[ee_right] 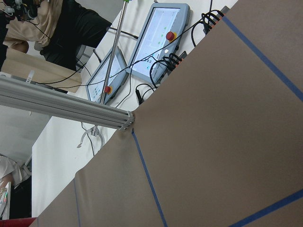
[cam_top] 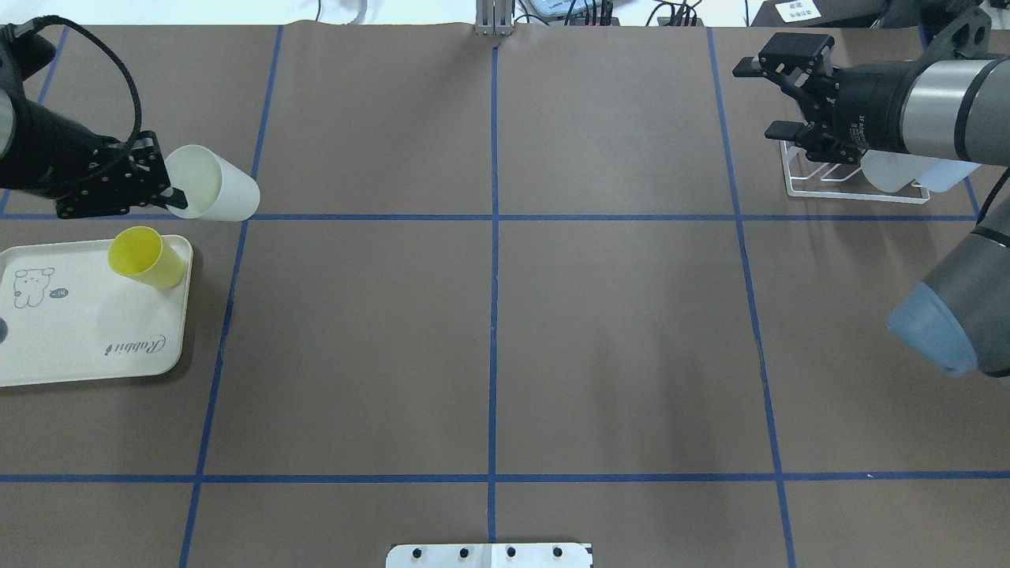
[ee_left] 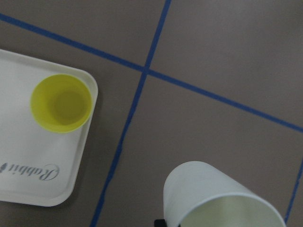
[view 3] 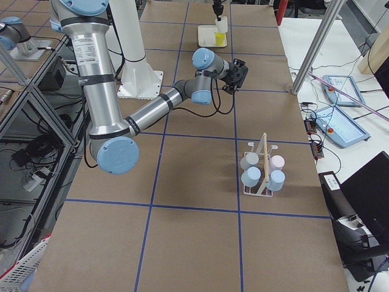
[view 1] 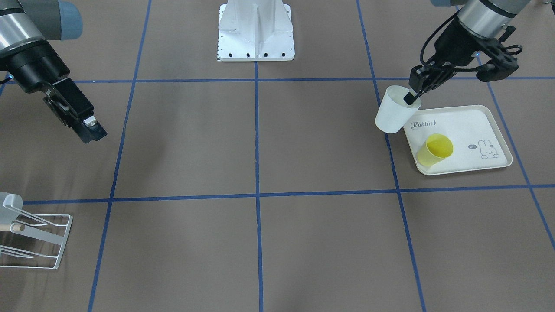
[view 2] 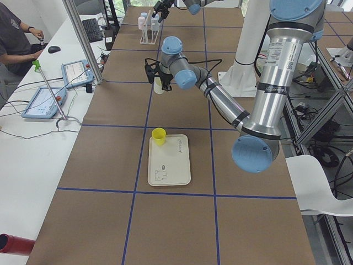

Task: Transfer IKEA cup to right arm and place on rack

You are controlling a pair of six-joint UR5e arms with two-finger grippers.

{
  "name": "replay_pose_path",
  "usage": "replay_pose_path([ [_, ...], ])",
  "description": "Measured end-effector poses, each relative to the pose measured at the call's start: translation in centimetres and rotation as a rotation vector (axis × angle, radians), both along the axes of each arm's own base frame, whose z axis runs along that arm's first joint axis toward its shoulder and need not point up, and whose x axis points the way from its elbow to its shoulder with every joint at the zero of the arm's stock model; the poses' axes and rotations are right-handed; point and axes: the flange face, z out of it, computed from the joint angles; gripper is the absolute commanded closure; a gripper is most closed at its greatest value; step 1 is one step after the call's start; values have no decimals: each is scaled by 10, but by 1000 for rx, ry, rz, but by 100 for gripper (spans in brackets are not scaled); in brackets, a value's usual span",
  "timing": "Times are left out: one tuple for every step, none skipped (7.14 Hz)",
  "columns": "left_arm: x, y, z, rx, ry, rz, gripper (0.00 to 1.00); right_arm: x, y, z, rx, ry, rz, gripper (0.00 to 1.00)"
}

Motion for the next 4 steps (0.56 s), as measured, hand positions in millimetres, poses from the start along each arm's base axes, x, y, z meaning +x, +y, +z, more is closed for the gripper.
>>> replay_pose_path([
  [34, -3, 4, 3, 85, -90, 100, 1, 1, -2, 7, -20, 4, 0],
  [69, 0, 7, -5, 191, -170, 100, 2, 3, -4, 10, -41, 6, 0],
  [99, 6, -4, -31, 317, -225, 100, 2, 4, -5, 12, -53, 7, 0],
  [118, 8, -24, -59, 423, -243, 100, 3, 5, -7, 24, -69, 7, 0],
])
